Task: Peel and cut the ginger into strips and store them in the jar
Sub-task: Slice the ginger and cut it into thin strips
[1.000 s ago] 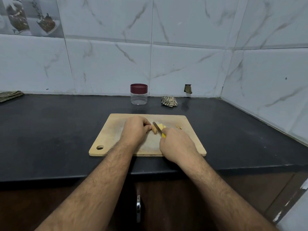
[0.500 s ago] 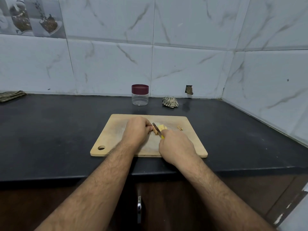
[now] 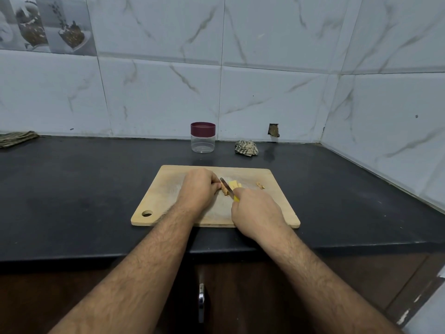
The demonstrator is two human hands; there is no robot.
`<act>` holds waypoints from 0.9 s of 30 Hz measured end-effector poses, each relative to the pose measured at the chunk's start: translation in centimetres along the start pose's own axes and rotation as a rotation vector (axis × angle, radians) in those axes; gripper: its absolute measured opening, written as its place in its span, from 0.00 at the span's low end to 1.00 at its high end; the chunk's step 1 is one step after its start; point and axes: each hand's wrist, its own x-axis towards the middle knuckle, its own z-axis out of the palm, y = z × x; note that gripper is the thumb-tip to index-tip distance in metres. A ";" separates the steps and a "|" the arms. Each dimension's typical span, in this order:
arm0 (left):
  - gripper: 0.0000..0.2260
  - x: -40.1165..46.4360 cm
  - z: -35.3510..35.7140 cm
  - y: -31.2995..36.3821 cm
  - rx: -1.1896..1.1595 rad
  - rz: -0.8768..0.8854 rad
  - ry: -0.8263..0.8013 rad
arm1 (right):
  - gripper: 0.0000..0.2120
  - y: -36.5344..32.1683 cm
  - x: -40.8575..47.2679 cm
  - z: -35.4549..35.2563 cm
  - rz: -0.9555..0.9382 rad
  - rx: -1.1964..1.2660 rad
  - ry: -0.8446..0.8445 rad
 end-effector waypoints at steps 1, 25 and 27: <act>0.05 0.0 0.0 0.0 0.003 0.001 0.000 | 0.15 0.0 0.0 0.0 0.000 0.000 -0.002; 0.05 0.1 0.0 -0.1 0.023 0.028 -0.013 | 0.19 0.5 2.1 0.9 -0.046 0.050 -0.057; 0.05 0.1 0.0 -0.1 0.020 0.030 -0.013 | 0.20 0.4 2.3 0.9 -0.047 0.056 -0.061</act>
